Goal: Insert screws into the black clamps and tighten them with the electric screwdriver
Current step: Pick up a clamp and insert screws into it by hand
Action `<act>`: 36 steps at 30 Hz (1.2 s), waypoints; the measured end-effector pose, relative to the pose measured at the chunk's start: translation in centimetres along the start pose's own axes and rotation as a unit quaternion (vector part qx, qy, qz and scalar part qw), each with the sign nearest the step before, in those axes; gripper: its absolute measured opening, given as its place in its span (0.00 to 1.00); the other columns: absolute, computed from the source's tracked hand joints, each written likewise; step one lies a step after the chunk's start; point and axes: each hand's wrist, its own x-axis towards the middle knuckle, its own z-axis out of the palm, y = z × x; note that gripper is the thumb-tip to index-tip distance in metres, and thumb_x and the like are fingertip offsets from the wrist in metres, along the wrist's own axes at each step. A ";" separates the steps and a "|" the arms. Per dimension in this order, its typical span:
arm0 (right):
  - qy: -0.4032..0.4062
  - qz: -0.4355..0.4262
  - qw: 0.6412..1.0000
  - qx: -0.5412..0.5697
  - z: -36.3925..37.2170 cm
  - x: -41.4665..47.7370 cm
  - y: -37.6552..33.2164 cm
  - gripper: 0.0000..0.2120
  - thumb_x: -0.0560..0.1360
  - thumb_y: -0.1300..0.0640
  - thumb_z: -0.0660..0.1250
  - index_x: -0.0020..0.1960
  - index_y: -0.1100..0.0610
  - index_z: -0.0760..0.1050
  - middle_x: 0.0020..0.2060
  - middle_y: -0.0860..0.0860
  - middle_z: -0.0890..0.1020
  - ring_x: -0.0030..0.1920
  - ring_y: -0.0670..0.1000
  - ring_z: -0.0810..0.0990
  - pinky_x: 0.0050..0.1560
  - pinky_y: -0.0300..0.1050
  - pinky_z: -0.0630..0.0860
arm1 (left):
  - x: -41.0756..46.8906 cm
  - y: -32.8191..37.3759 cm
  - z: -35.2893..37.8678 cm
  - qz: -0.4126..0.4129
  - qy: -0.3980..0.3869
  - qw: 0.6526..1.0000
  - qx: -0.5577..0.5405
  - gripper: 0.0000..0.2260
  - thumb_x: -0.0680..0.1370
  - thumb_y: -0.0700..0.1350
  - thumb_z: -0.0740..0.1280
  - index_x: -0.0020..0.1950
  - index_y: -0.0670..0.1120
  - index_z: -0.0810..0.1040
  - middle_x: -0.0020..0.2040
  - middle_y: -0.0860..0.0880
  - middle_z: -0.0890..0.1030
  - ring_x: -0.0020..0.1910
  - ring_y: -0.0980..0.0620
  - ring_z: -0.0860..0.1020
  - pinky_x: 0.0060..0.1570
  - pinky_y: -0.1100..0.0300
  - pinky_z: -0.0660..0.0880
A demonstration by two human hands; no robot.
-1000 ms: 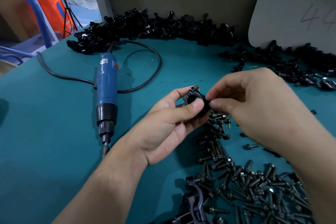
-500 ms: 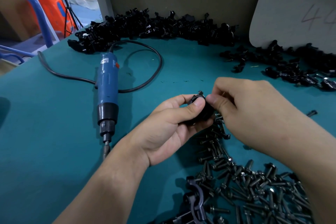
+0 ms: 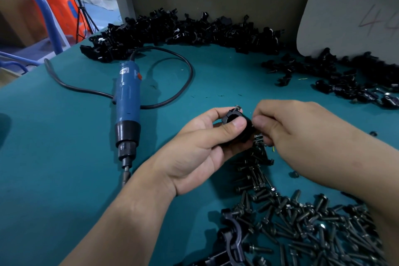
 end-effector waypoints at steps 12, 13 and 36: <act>-0.013 -0.013 1.000 0.022 0.0 0.1 0.5 0.30 0.72 0.26 0.45 0.44 0.49 0.70 0.23 0.44 0.74 0.23 0.46 0.69 0.26 0.40 0.68 | -0.3 0.4 0.3 0.009 -0.017 1.000 0.004 0.26 0.79 0.38 0.67 0.75 0.30 0.66 0.61 0.39 0.81 0.57 0.49 0.83 0.59 0.59 0.80; -0.004 -0.019 0.999 0.027 0.0 0.0 0.6 0.27 0.72 0.27 0.45 0.43 0.47 0.70 0.28 0.45 0.78 0.26 0.45 0.74 0.29 0.43 0.72 | -0.3 0.4 0.3 0.010 -0.013 1.000 -0.003 0.27 0.79 0.38 0.67 0.75 0.31 0.66 0.61 0.38 0.81 0.57 0.49 0.83 0.58 0.59 0.80; 0.012 -0.015 1.000 -0.016 1.2 0.1 -0.9 0.18 0.75 0.34 0.47 0.40 0.40 0.71 0.24 0.44 0.75 0.28 0.48 0.72 0.31 0.46 0.65 | 0.2 -0.3 0.3 0.016 0.021 0.998 0.063 0.19 0.73 0.38 0.69 0.63 0.39 0.72 0.56 0.41 0.80 0.57 0.47 0.77 0.61 0.54 0.78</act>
